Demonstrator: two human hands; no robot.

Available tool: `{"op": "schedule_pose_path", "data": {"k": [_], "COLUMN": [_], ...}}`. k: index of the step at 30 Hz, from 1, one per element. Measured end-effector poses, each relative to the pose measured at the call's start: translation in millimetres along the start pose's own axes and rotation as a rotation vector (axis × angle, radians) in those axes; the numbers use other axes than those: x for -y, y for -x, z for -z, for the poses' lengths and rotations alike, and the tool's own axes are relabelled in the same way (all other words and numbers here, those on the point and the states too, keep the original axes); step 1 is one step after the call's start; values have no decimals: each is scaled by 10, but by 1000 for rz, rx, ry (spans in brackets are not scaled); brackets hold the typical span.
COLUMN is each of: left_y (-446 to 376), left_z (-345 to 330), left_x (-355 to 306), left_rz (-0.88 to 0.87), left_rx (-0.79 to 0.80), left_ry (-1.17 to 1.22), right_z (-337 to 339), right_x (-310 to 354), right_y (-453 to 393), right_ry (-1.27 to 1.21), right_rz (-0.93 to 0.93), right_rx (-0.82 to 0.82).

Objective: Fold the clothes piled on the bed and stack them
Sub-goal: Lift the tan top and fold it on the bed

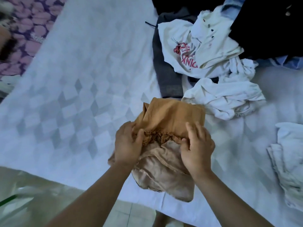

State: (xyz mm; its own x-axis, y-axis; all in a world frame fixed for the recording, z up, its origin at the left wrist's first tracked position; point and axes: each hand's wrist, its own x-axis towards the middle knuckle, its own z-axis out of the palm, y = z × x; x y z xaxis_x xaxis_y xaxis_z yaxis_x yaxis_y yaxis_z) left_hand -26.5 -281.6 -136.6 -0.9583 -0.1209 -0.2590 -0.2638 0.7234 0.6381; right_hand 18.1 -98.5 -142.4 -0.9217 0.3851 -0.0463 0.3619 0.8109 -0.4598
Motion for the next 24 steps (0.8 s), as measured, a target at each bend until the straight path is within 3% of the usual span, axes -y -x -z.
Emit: {"op": "schedule_pose_path", "data": {"k": [3, 5, 6, 9, 15, 17, 20, 21, 24], "left_y": [57, 79, 64, -90, -266, -280, -357, -390, -457], "left_z": [-270, -429, -474, -434, -91, -28, 25, 27, -34], "left_x": [-70, -124, -116, 44, 393, 420, 333, 294, 260], "left_rz": [-414, -572, -575, -306, -304, -283, -212, -171, -32], "left_rx": [52, 147, 233, 532, 575, 643, 751, 726, 570], "left_ry": [-243, -478, -596, -841, -1057, -994, -643, -514, -187], "right_z": [-157, -239, -271, -302, -158, -106, -47, -27, -53], "right_x": [-146, -207, -245, -405, -655, -689, -680, -653, -584], "right_y": [86, 145, 160, 163, 383, 454, 427, 395, 302], "right_ry": [119, 212, 247, 299, 409, 362, 129, 19, -224], "right_rz": [24, 110, 150, 224, 289, 273, 203, 145, -139], "right_rx": [202, 362, 444, 561, 690, 707, 565, 470, 389]}}
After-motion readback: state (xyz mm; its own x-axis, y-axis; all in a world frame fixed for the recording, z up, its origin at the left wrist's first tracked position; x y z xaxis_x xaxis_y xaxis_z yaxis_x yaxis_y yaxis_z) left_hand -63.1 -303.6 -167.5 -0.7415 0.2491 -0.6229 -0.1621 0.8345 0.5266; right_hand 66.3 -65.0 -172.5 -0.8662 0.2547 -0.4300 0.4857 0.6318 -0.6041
